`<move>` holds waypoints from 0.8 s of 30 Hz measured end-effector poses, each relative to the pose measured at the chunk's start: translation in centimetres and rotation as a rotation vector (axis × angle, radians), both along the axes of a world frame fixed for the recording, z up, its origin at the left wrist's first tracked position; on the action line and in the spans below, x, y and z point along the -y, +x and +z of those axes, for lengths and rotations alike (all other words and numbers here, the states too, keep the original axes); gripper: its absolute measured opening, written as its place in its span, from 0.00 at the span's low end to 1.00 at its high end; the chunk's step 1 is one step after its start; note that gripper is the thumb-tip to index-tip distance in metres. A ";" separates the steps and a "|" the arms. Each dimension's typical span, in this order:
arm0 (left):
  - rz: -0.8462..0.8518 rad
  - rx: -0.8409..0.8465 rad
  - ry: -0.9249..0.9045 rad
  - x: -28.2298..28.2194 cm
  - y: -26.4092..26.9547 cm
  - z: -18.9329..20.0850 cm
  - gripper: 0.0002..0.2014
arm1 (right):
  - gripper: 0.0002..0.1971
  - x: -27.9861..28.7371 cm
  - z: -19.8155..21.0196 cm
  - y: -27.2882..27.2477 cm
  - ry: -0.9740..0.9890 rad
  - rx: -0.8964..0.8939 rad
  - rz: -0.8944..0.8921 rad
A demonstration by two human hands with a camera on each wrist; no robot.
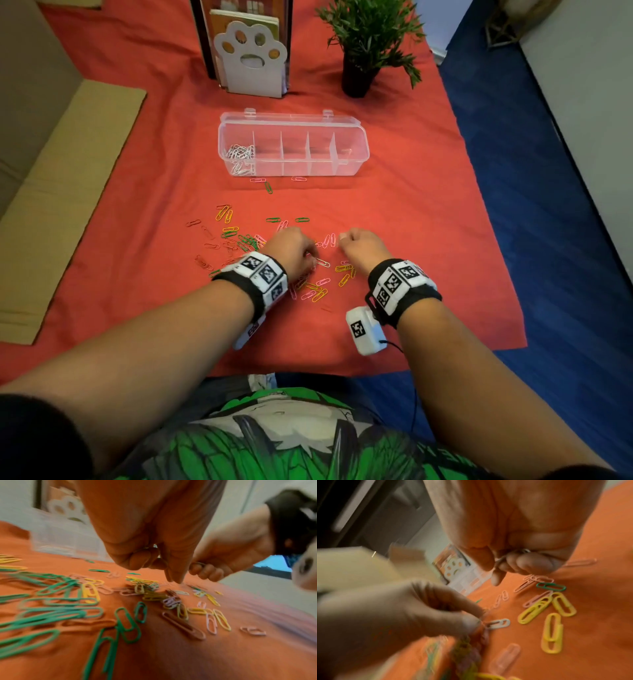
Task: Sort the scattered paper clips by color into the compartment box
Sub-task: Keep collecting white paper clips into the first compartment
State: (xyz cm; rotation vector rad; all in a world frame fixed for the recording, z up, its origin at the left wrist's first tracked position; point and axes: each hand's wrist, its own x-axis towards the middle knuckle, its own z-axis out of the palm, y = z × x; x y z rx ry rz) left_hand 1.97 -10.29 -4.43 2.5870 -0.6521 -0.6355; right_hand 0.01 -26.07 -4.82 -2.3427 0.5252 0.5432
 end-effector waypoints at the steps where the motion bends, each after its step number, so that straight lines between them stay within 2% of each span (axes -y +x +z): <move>1: -0.057 0.011 0.041 0.6 0.0 -0.2 0.14 | 0.11 0.2 -0.2 0.2 0.107 -0.018 -0.074; 4: -0.172 0.064 0.134 1.9 0.0 -0.9 0.13 | 0.18 1.2 -0.3 0.3 0.266 -0.052 -0.247; 6: -0.224 0.105 0.199 2.6 0.0 -0.9 0.11 | 0.18 1.6 0.0 0.0 0.321 -0.049 -0.305; 9: -0.267 0.141 0.264 3.2 0.1 -1.3 0.12 | 0.17 2.3 0.1 -0.1 0.299 -0.037 -0.321; 11: -0.276 0.137 0.244 3.3 0.1 -1.5 0.12 | 0.16 2.4 0.1 -0.1 0.300 -0.044 -0.332; 13: -0.229 0.098 0.143 3.1 0.4 -1.6 0.11 | 0.17 2.4 0.0 0.1 0.367 -0.060 -0.379; 16: 0.056 -0.039 -0.141 2.5 1.0 -0.9 0.03 | 0.19 2.1 0.5 0.5 0.486 -0.033 -0.434; 20: 0.504 -0.421 -0.521 0.6 2.9 0.3 0.10 | 0.17 1.5 1.9 1.5 0.661 0.037 -0.492; 24: 0.808 -0.781 -0.840 -2.0 4.6 2.1 0.11 | 0.15 -0.1 3.2 3.4 0.877 -0.004 -0.558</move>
